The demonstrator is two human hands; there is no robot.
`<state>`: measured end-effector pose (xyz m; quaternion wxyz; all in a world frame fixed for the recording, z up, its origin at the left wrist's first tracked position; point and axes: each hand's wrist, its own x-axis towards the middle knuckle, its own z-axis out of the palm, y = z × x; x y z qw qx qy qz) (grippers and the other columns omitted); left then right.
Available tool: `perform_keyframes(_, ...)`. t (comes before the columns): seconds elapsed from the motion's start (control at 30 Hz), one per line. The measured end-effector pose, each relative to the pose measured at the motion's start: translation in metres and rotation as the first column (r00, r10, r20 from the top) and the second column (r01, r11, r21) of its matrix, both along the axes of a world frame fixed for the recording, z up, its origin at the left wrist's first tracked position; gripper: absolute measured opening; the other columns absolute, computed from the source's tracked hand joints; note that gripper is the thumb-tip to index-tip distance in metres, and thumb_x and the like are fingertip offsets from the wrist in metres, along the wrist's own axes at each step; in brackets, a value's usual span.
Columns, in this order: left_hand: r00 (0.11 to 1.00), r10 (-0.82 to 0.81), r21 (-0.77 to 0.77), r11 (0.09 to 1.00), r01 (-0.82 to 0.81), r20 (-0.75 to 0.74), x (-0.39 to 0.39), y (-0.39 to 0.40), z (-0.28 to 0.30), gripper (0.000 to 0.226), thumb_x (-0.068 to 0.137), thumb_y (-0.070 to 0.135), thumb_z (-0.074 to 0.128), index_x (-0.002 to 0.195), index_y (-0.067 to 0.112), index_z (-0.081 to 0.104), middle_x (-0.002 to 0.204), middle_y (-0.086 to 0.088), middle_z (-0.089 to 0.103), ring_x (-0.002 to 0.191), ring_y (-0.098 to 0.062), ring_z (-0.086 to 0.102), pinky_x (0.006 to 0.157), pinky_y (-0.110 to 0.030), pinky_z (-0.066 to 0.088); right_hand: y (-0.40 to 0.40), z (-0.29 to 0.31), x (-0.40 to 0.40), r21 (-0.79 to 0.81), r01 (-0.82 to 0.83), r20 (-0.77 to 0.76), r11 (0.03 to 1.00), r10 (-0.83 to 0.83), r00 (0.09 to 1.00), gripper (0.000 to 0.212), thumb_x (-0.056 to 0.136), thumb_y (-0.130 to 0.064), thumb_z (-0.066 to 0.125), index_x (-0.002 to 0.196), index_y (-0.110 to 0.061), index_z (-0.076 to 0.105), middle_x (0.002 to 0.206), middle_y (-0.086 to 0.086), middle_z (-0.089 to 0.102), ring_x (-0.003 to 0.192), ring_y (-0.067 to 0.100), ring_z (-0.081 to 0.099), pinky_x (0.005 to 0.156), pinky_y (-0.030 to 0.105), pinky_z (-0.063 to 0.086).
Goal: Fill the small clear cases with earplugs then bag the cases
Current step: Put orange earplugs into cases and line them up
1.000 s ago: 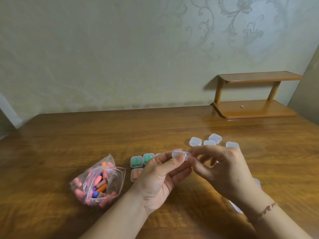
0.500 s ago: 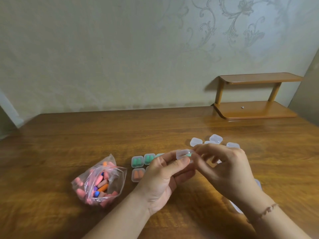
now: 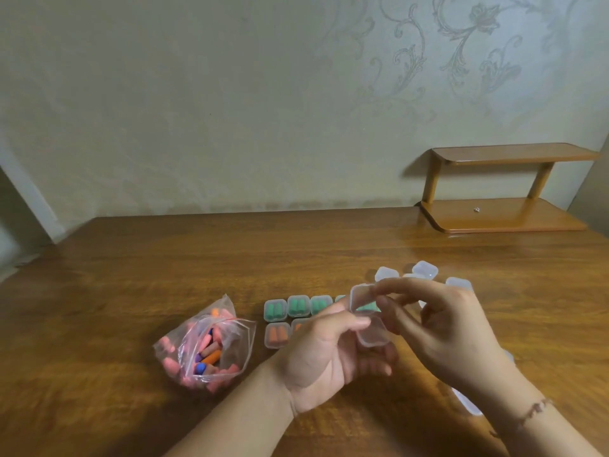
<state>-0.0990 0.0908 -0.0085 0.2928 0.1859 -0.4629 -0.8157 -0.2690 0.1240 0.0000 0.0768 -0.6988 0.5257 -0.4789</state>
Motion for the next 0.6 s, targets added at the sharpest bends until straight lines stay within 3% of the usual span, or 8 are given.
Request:
perform_keyframes(0.07,0.997,0.048,-0.031,0.998,-0.046,0.054,0.003,-0.001,0.006,0.045,0.099,0.029,0.045,0.135,0.002,0.051,0.095,-0.015,0.061,0.073,-0.017,0.059,0.063,-0.027,0.047,0.001,0.000,0.004,-0.050,-0.040,0.026,0.998,0.041,0.999,0.012,0.084,-0.033,0.065,0.094,-0.033,0.072,0.094,-0.023,0.071,0.074,0.007,0.067,0.050,0.018,0.043)
perform_keyframes(0.17,0.980,0.158,-0.090,0.985,-0.148,0.121,0.015,-0.005,0.020,0.040,0.100,0.045,0.043,0.116,0.015,0.064,0.092,-0.009,0.062,0.068,-0.014,0.055,0.061,-0.026,0.043,0.004,-0.001,0.010,-0.109,-0.050,0.071,0.993,0.058,0.996,0.013,0.089,-0.028,0.069,0.101,-0.028,0.072,0.115,-0.018,0.066,0.087,0.012,0.067,0.052,0.030,0.049)
perform_keyframes(0.27,0.960,0.257,-0.120,0.963,-0.243,0.111,0.034,-0.013,0.034,0.051,0.097,0.054,0.042,0.122,0.013,0.062,0.088,-0.006,0.059,0.067,-0.015,0.054,0.059,-0.024,0.046,0.005,-0.001,0.017,-0.107,-0.016,0.066,0.994,0.023,0.998,0.013,0.087,-0.027,0.071,0.099,-0.030,0.071,0.121,-0.022,0.061,0.094,0.009,0.064,0.058,0.027,0.050)
perform_keyframes(0.37,0.937,0.347,-0.082,0.936,-0.343,0.043,0.067,-0.018,0.046,0.054,0.091,0.056,0.047,0.117,0.012,0.065,0.088,-0.008,0.059,0.066,-0.016,0.054,0.059,-0.026,0.047,0.002,0.003,0.036,-0.088,-0.016,-0.106,0.996,0.007,0.994,0.006,0.087,-0.040,0.067,0.090,-0.037,0.070,0.125,-0.020,0.058,0.100,0.008,0.059,0.061,0.020,0.049)
perform_keyframes(0.47,0.883,0.457,-0.015,0.887,-0.461,-0.105,0.109,-0.024,0.056,0.051,0.092,0.052,0.046,0.112,0.008,0.064,0.081,-0.008,0.059,0.062,-0.016,0.050,0.056,-0.026,0.042,-0.004,0.008,0.070,-0.033,-0.039,-0.331,0.999,0.026,0.943,0.018,0.083,-0.051,0.056,0.084,-0.042,0.071,0.129,-0.021,0.055,0.104,0.002,0.053,0.064,0.018,0.051)
perform_keyframes(0.6,0.720,0.677,0.137,0.736,-0.663,-0.151,0.152,-0.039,0.056,0.047,0.099,0.049,0.040,0.103,0.009,0.063,0.074,-0.006,0.056,0.055,-0.014,0.042,0.053,-0.024,0.032,-0.028,0.005,0.119,0.037,-0.189,-0.471,0.981,0.184,0.863,0.009,0.085,-0.042,0.068,0.092,-0.043,0.072,0.138,-0.019,0.050,0.121,0.007,0.044,0.084,0.028,0.049)
